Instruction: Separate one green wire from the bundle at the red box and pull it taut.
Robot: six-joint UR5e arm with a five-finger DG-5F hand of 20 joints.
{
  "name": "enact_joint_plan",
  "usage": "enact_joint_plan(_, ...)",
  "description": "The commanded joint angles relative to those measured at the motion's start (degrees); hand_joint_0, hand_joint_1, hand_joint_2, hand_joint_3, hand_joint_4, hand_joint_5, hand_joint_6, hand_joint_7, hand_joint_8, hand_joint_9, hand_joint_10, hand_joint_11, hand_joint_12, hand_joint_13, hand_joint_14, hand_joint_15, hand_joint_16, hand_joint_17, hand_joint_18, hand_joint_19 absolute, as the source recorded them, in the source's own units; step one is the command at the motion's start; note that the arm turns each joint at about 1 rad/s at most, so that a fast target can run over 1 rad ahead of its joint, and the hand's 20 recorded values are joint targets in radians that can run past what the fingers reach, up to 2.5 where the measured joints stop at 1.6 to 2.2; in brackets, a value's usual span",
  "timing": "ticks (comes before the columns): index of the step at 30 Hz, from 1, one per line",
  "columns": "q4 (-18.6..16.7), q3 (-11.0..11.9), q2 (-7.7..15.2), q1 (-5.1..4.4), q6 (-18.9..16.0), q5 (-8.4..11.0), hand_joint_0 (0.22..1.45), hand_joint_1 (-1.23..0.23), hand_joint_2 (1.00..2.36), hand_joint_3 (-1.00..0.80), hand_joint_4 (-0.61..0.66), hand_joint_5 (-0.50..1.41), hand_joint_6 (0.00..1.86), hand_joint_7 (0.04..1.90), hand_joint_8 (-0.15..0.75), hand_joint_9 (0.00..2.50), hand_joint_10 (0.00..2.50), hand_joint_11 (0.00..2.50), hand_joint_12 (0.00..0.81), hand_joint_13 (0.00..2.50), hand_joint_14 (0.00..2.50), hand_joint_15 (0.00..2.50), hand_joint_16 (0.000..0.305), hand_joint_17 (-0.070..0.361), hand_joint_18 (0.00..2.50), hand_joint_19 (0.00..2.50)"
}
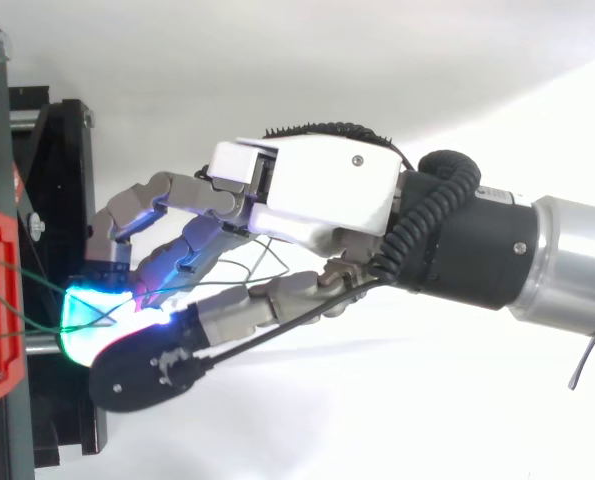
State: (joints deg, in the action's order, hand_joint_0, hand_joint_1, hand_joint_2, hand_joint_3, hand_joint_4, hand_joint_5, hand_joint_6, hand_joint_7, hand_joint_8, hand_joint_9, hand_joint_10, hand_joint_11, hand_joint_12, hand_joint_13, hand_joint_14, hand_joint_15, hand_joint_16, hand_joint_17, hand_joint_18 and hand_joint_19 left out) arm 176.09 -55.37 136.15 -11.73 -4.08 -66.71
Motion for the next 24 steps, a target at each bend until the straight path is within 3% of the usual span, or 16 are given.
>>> enact_joint_plan(1,0.13,0.00,-0.27,0.04,0.04,0.00,0.74,-0.79,1.00,-0.50,0.09,-0.21,0.90,0.88,0.259,0.82,0.02,0.63,0.346,0.68,0.01,0.31,0.046,0.104,0.67,0.41)
enact_joint_plan(3,0.31,0.00,-0.27,0.04,0.04,0.00,0.74,-0.78,1.00,-0.50,0.10,-0.21,0.90,0.86,0.253,0.81,0.02,0.64,0.340,0.68,0.01,0.31,0.046,0.102,0.68,0.41)
enact_joint_plan(6,1.36,0.00,-0.62,0.04,0.04,0.00,0.65,-0.76,1.00,-0.50,0.14,-0.22,0.91,0.91,0.249,0.81,0.02,0.63,0.343,0.69,0.01,0.32,0.045,0.102,0.67,0.43)
enact_joint_plan(8,1.72,0.00,-0.80,0.04,0.04,0.00,0.56,-0.62,1.00,-0.50,0.17,-0.21,0.91,0.91,0.272,0.83,0.02,0.64,0.366,0.69,0.01,0.33,0.047,0.107,0.68,0.45)
enact_joint_plan(13,2.59,0.00,-1.42,0.04,0.04,0.00,0.60,-0.45,1.00,-0.47,0.16,-0.21,0.90,0.93,0.272,0.84,0.02,0.63,0.360,0.69,0.01,0.33,0.047,0.105,0.67,0.47)
enact_joint_plan(17,3.83,0.00,-2.12,0.04,0.13,0.00,0.62,-0.60,1.02,-0.25,0.17,-0.23,0.91,0.92,0.279,0.77,0.02,0.63,0.363,0.69,0.01,0.34,0.047,0.107,0.66,0.47)
enact_joint_plan(24,5.76,0.00,-2.82,0.22,0.39,0.00,0.65,-0.69,1.01,-0.29,0.17,-0.23,0.91,0.87,0.274,0.74,0.02,0.63,0.359,0.68,0.01,0.34,0.048,0.107,0.66,0.46)
